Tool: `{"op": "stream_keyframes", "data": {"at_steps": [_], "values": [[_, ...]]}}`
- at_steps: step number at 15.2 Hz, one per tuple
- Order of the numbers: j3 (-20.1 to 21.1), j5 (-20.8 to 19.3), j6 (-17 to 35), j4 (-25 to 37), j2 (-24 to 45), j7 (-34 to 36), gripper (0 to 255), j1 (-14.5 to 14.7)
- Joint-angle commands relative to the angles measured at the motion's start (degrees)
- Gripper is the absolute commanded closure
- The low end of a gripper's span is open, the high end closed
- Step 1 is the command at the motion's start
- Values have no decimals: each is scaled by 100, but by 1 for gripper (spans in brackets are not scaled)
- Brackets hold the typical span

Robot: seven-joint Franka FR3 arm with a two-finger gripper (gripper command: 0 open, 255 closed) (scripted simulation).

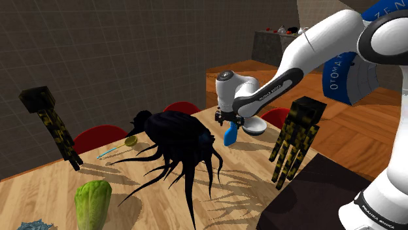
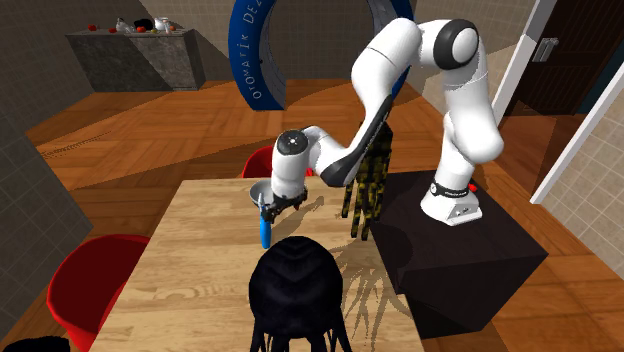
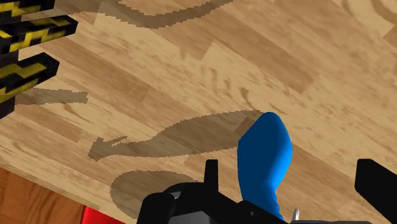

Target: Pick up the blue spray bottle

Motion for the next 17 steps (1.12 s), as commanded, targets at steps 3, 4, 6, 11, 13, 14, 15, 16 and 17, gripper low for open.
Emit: {"op": "stream_keyframes", "data": {"at_steps": [3, 4, 6, 11, 13, 14, 15, 16, 17], "values": [[-388, -351, -210, 860, 911, 643, 0, 299], [-478, -399, -263, 1083, 1129, 766, 0, 363], [-650, -463, -374, 1548, 1566, 981, 0, 479], [-967, -483, -634, 2599, 2478, 1313, 0, 666], [-999, -520, -569, 2646, 2596, 1356, 0, 686], [-1015, -538, -537, 2671, 2656, 1377, 0, 697], [-1030, -556, -506, 2698, 2717, 1398, 0, 707], [-1046, -574, -476, 2727, 2778, 1418, 0, 718], [-1062, -591, -446, 2757, 2840, 1438, 0, 728]]}}
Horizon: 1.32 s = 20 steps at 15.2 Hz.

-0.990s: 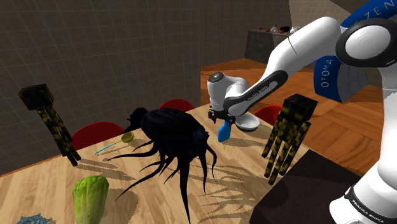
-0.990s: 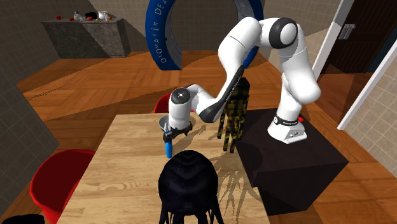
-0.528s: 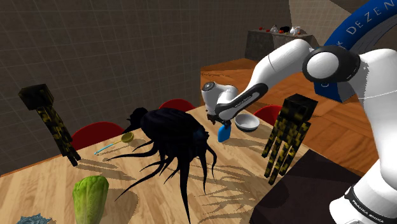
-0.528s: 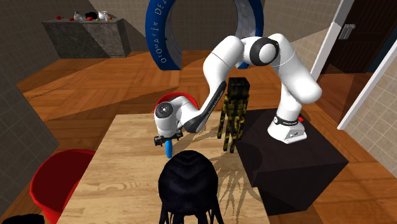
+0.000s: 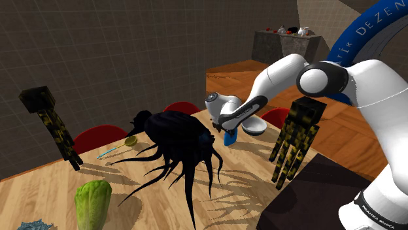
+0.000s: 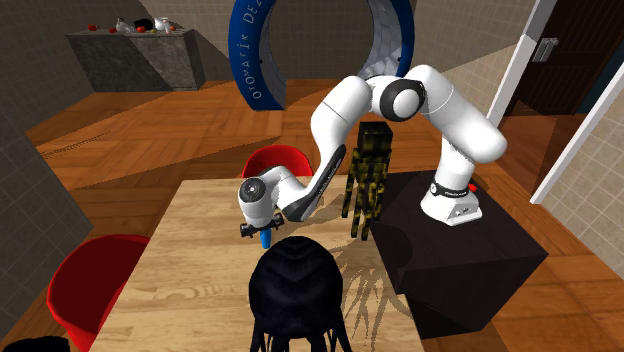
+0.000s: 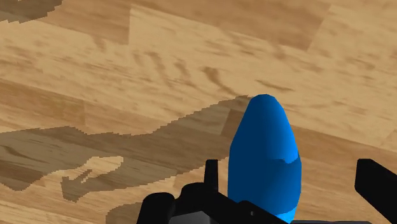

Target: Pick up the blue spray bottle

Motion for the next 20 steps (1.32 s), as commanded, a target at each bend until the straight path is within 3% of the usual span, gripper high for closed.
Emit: {"op": "stream_keyframes", "data": {"at_steps": [1, 3, 4, 13, 20], "values": [[-38, -41, 69, 84, 157, 49, 0, 30], [-38, -41, 69, 84, 157, 49, 0, 30], [-39, -40, 69, 83, 155, 45, 255, 26], [-38, -41, 69, 84, 157, 49, 255, 30], [71, 83, -146, -111, -270, -93, 255, -44]]}}
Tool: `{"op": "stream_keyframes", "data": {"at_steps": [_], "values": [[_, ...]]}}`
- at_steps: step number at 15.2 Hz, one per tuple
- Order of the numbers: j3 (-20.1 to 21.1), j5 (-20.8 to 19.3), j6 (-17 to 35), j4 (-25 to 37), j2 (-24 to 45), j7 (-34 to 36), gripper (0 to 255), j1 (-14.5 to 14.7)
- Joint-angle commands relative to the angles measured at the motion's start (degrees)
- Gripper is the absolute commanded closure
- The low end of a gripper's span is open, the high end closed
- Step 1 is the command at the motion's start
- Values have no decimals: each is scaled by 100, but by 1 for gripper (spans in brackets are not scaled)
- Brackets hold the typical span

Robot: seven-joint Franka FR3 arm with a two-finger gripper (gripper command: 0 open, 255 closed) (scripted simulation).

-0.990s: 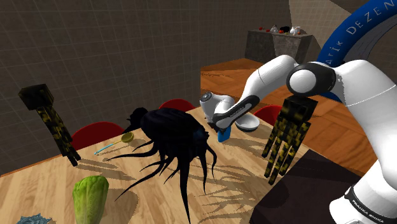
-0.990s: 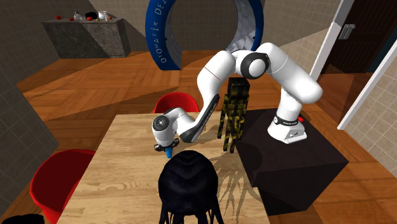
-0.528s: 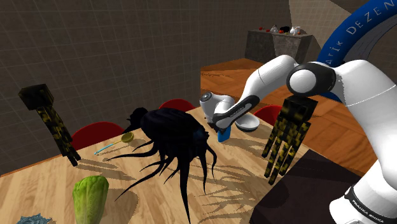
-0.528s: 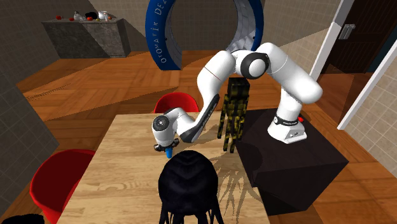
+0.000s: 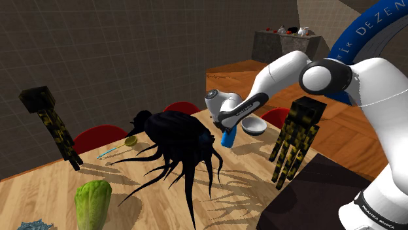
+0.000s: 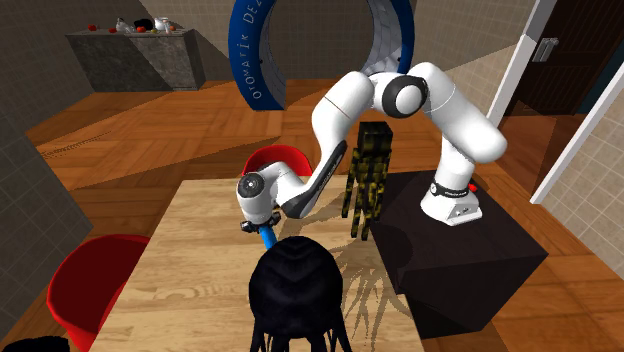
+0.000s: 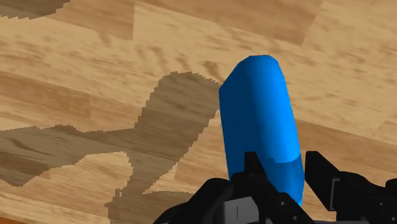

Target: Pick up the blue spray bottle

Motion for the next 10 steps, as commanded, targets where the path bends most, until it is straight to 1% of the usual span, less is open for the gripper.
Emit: {"op": "stream_keyframes", "data": {"at_steps": [1, 8, 10], "values": [[37, 40, -64, -91, -160, -43, 255, -30], [145, 182, -307, -210, -551, -207, 255, -97], [147, 185, -314, -210, -558, -211, 255, -98]]}}
